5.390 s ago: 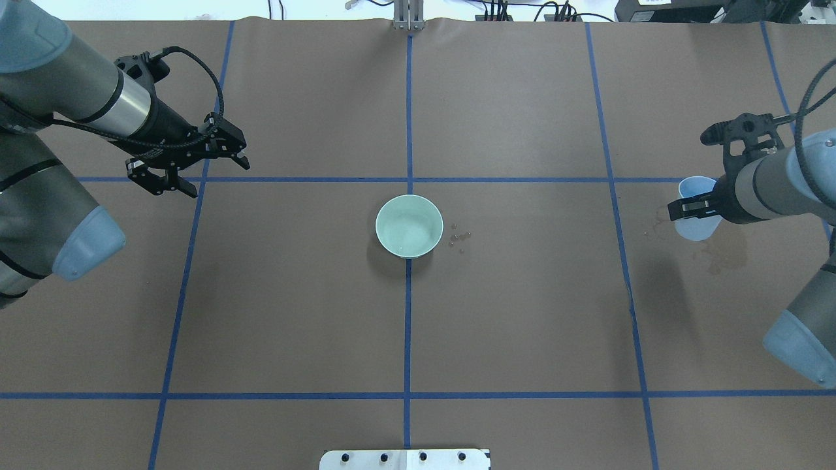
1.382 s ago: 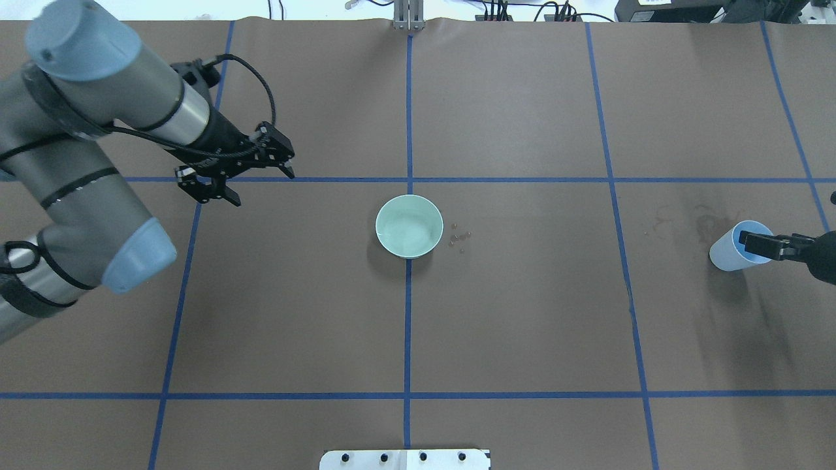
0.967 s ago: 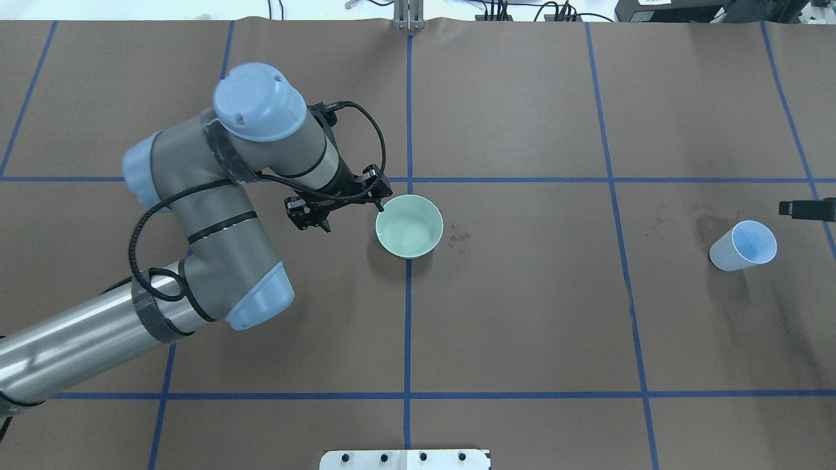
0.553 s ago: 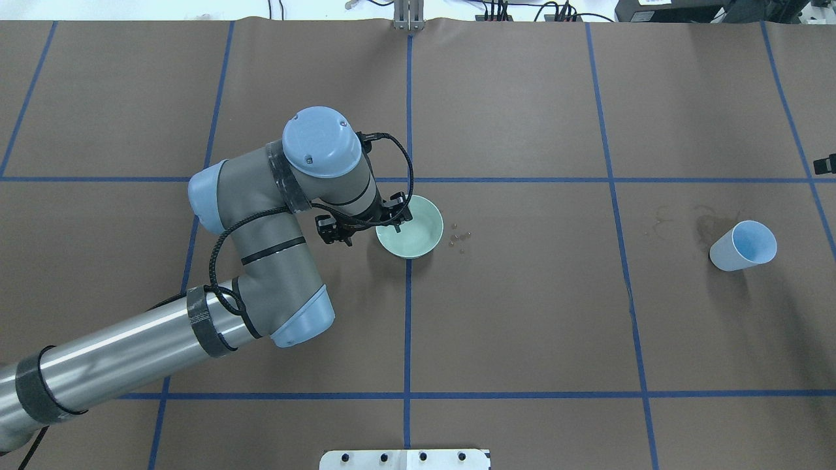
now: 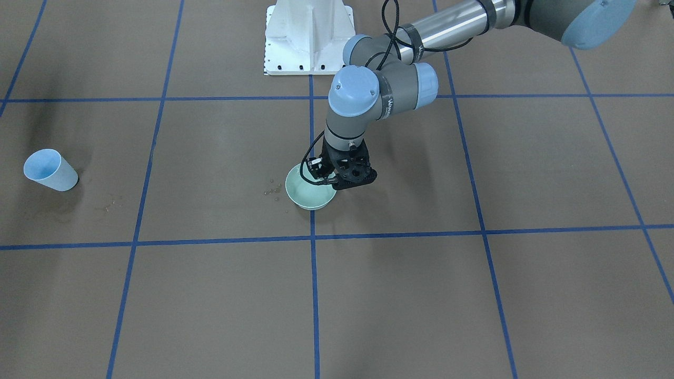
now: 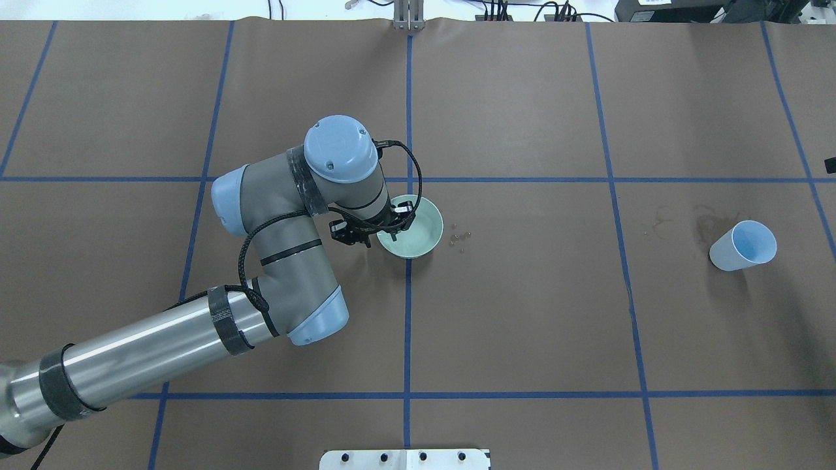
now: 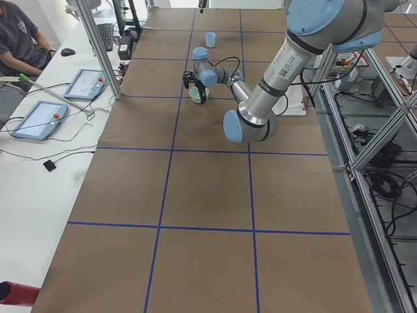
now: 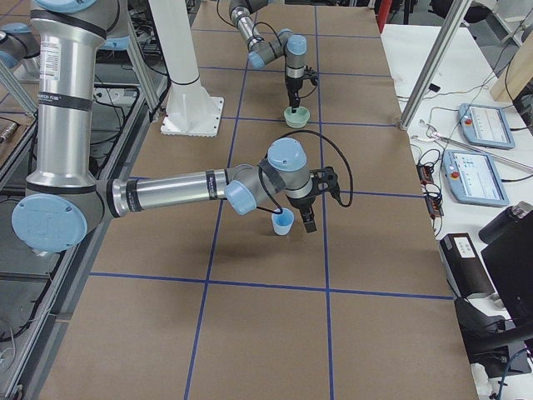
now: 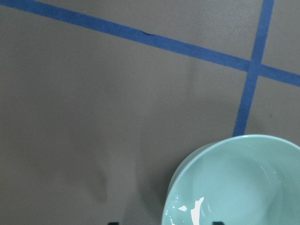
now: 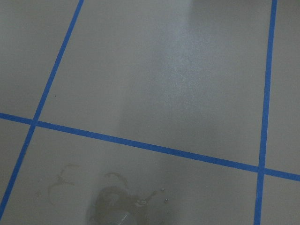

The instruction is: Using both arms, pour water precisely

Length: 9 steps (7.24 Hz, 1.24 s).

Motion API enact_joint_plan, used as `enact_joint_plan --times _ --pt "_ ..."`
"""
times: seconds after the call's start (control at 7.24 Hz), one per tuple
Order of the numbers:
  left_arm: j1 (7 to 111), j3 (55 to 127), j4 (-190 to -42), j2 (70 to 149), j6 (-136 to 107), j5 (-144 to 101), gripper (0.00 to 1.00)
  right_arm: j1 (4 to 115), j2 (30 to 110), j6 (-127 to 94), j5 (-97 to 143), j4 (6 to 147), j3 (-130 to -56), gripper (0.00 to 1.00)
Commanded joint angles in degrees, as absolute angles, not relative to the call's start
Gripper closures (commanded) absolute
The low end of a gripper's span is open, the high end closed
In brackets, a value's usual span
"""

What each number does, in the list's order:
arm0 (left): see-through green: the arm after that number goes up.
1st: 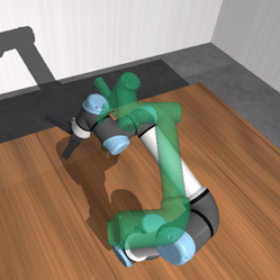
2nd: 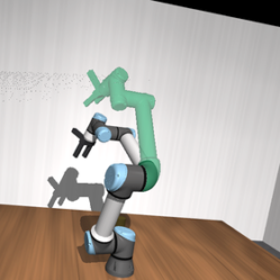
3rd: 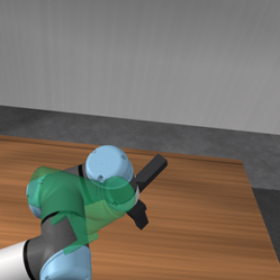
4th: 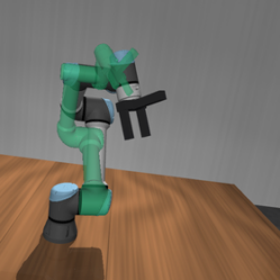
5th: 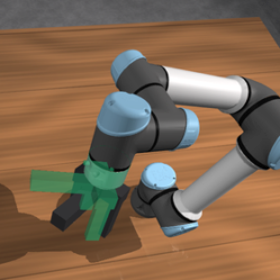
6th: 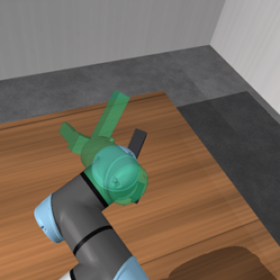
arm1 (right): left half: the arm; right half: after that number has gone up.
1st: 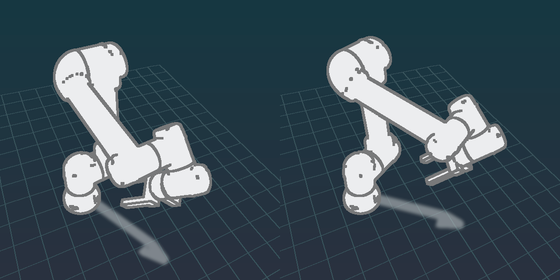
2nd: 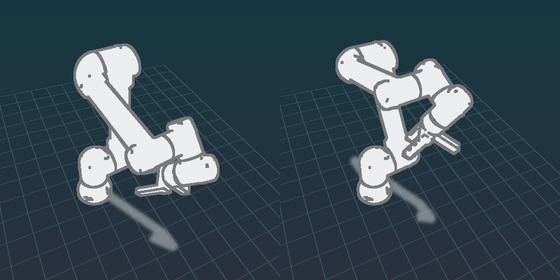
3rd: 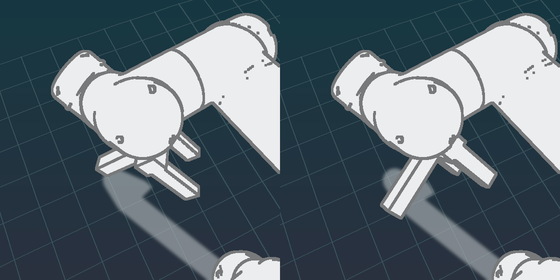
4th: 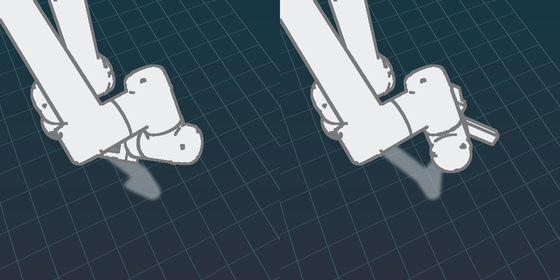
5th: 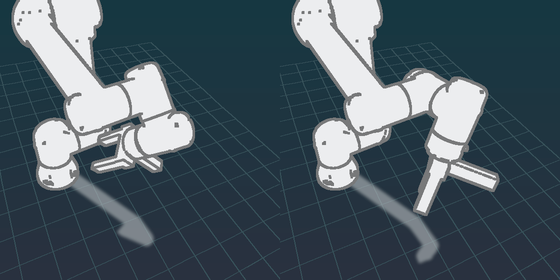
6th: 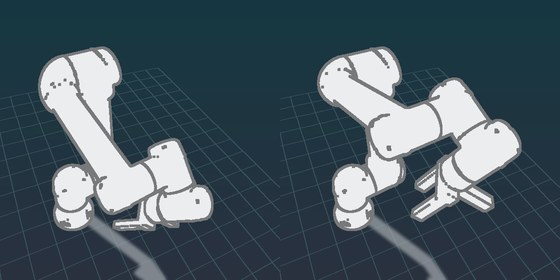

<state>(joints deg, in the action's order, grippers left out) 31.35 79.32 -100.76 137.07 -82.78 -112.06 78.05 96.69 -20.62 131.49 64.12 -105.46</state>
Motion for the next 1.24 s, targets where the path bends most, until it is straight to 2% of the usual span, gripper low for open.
enact_joint_plan --times 0.0,0.28,0.41,0.69,0.83,1.11 --pt "31.81 79.1 -102.04 137.11 -82.27 -112.23 1.0 78.57 96.68 -20.57 132.1 64.16 -105.47 0.01" --pt "37.58 84.25 -101.08 134.85 -77.35 -120.0 1.0 78.84 96.68 -20.57 132.28 64.16 -105.38 0.01" --pt "41.45 90.2 -101.51 128.47 -75.43 -124.84 1.0 78.92 96.77 -20.57 132.28 64.16 -105.29 0.01" --pt "46.46 102.69 -101.69 110.22 -60.46 -126.82 1.0 78.93 96.68 -20.57 132.36 64.16 -105.12 0.01" --pt "50.24 105.96 -101.86 102.82 -53.77 -126.91 1.0 78.93 96.68 -20.57 132.36 64.16 -105.12 0.01" --pt "58.32 106.35 -102.04 92.34 -37.79 -130.85 1.0 78.84 96.68 -20.57 132.45 64.25 -104.86 0.01"
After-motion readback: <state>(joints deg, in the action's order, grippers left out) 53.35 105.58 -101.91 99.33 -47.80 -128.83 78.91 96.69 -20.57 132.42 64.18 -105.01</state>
